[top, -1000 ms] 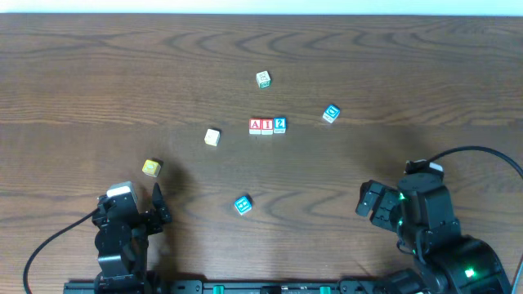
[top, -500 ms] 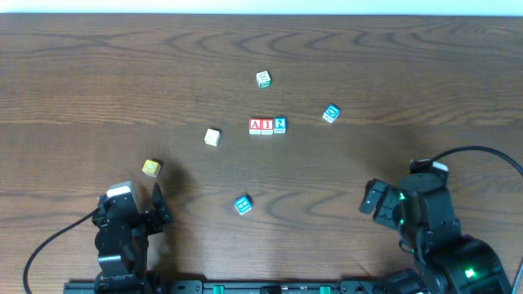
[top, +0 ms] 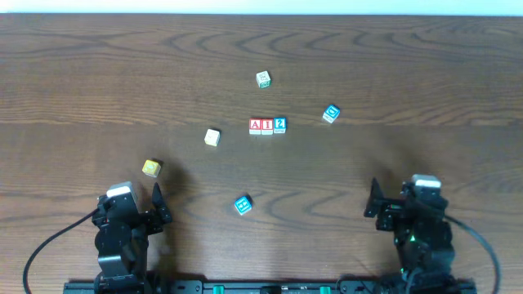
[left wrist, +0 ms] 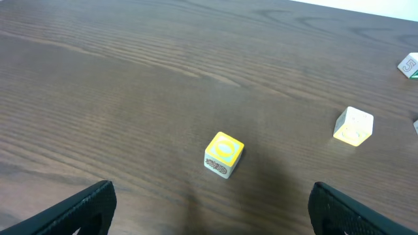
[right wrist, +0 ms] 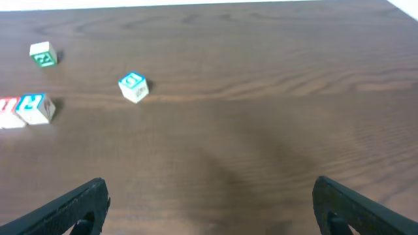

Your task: Spell out Ai2

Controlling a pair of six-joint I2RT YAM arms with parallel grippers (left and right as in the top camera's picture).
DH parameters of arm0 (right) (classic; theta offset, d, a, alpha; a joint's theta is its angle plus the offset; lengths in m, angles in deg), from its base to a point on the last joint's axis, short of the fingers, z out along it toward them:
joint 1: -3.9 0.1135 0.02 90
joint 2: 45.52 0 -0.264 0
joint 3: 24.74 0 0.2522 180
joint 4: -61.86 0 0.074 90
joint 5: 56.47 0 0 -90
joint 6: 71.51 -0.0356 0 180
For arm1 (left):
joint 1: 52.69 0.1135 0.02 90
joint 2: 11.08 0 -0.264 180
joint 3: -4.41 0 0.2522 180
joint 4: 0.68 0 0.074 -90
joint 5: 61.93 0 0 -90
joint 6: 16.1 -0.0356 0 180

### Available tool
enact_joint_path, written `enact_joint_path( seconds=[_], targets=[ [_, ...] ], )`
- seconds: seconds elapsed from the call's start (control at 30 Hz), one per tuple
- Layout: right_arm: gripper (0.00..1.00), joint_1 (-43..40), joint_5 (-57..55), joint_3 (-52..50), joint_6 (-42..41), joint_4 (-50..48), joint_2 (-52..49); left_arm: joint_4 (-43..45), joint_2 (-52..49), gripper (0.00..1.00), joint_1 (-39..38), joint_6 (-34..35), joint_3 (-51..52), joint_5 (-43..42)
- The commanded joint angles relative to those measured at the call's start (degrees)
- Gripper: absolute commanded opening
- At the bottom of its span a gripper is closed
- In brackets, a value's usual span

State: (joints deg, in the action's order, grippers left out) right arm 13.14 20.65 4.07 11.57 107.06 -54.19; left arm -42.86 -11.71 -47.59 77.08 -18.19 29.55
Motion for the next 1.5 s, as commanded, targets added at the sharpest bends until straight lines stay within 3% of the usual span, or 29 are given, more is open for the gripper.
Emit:
enact_joint_path(
  seconds=[0.0, 0.13, 1.47],
  targets=[
    [0.99, -0.98, 1.36, -3.13, 2.49, -0.39, 4.17, 0.04, 0.37, 0.95, 0.13, 0.66, 0.96, -0.02],
    [0.99, -1.09, 1.31, -6.69, 2.60, -0.44, 8.39, 0.04, 0.37, 0.95, 0.13, 0.66, 0.96, -0.02],
    [0.99, -1.07, 1.14, -6.64, 2.73, -0.44, 8.37, 0.04, 0.37, 0.95, 0.13, 0.66, 0.96, -0.02]
  ],
)
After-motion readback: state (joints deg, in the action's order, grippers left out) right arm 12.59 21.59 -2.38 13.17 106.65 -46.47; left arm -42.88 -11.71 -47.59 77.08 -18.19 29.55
